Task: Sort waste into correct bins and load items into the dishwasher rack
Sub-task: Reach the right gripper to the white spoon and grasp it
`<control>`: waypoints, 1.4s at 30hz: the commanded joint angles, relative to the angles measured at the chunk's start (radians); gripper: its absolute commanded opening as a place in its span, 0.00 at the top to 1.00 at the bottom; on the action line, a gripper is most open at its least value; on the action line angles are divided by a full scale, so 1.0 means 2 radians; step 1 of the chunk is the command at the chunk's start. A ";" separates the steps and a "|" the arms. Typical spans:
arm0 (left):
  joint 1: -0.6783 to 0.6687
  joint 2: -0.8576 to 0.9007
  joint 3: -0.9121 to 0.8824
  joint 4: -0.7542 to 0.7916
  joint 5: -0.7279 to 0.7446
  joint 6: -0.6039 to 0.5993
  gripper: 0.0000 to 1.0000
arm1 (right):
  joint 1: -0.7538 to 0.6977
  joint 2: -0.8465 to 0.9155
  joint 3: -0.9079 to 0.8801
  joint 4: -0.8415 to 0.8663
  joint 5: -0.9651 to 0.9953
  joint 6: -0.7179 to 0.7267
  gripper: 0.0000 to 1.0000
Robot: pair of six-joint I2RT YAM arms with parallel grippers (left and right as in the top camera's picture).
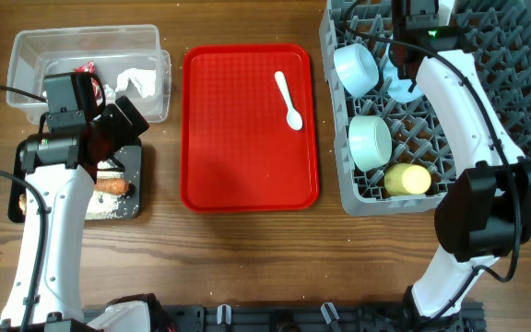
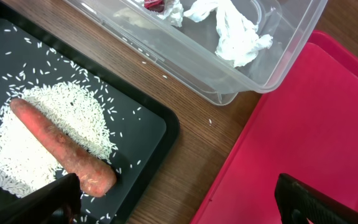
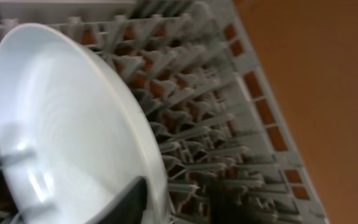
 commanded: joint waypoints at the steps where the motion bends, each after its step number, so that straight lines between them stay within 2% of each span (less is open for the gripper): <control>1: 0.003 -0.009 0.010 0.001 -0.006 -0.006 0.00 | 0.004 -0.001 0.006 -0.003 -0.044 0.001 0.22; 2: 0.003 -0.009 0.010 0.001 -0.006 -0.006 0.00 | 0.004 -0.004 0.006 -0.007 -0.047 0.001 0.14; 6: 0.003 -0.009 0.010 0.001 -0.006 -0.006 0.00 | 0.004 -0.044 0.019 -0.037 -0.119 0.001 0.01; 9: 0.003 -0.009 0.010 0.001 -0.006 -0.006 0.00 | 0.004 -0.101 0.036 -0.072 -0.233 0.013 0.00; 14: 0.003 -0.009 0.010 0.001 -0.006 -0.006 0.00 | 0.006 -0.167 0.036 -0.034 -0.464 0.019 0.00; 16: 0.003 -0.009 0.010 0.001 -0.006 -0.006 0.00 | 0.019 -0.160 0.035 -0.025 -0.463 0.044 0.00; 19: 0.003 -0.009 0.010 0.001 -0.006 -0.006 0.00 | 0.052 -0.133 0.035 -0.022 -0.458 0.043 0.00; 24: 0.003 -0.009 0.010 0.001 -0.006 -0.006 0.00 | 0.129 -0.046 0.035 -0.023 -0.392 0.038 0.00; 26: 0.003 -0.009 0.010 0.001 -0.006 -0.006 0.00 | 0.142 -0.008 0.035 -0.021 -0.391 0.038 0.07; 29: 0.003 -0.009 0.010 0.001 -0.006 -0.006 0.00 | 0.151 0.044 0.035 -0.016 -0.391 0.039 0.22; 34: 0.003 -0.009 0.010 0.001 -0.006 -0.006 0.00 | 0.153 0.108 0.035 -0.004 -0.391 0.038 0.31; 42: 0.003 -0.009 0.010 0.001 -0.006 -0.006 0.00 | 0.156 0.172 0.034 0.008 -0.394 0.039 0.41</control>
